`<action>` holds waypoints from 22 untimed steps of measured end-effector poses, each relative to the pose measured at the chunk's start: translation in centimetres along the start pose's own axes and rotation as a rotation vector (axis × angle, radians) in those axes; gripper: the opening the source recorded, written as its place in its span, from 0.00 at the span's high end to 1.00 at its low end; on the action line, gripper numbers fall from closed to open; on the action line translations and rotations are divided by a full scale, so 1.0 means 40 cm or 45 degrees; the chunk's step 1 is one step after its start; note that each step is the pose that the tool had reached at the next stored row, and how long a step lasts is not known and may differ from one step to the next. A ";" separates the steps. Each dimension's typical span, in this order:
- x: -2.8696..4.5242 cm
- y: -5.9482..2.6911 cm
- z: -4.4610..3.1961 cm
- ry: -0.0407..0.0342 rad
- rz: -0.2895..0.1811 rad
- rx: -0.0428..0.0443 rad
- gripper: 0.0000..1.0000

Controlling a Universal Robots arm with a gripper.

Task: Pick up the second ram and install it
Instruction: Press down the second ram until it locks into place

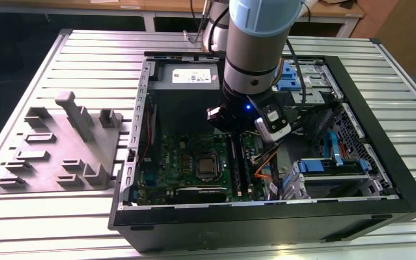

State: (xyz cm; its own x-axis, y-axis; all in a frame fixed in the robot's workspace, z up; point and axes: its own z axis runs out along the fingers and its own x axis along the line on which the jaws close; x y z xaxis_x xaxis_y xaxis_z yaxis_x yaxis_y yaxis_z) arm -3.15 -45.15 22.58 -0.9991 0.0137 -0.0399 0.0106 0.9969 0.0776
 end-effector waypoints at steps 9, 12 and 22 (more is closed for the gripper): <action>0.003 0.001 0.009 0.0001 0.000 0.000 0.90; 0.003 0.001 0.009 0.0001 0.000 0.000 0.90; 0.003 0.000 0.015 0.0001 0.000 0.000 0.90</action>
State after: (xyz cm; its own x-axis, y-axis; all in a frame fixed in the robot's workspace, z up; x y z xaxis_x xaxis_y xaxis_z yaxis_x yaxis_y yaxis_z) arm -3.25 -45.08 21.97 -0.9991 0.0137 -0.0398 0.0106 0.9969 0.0773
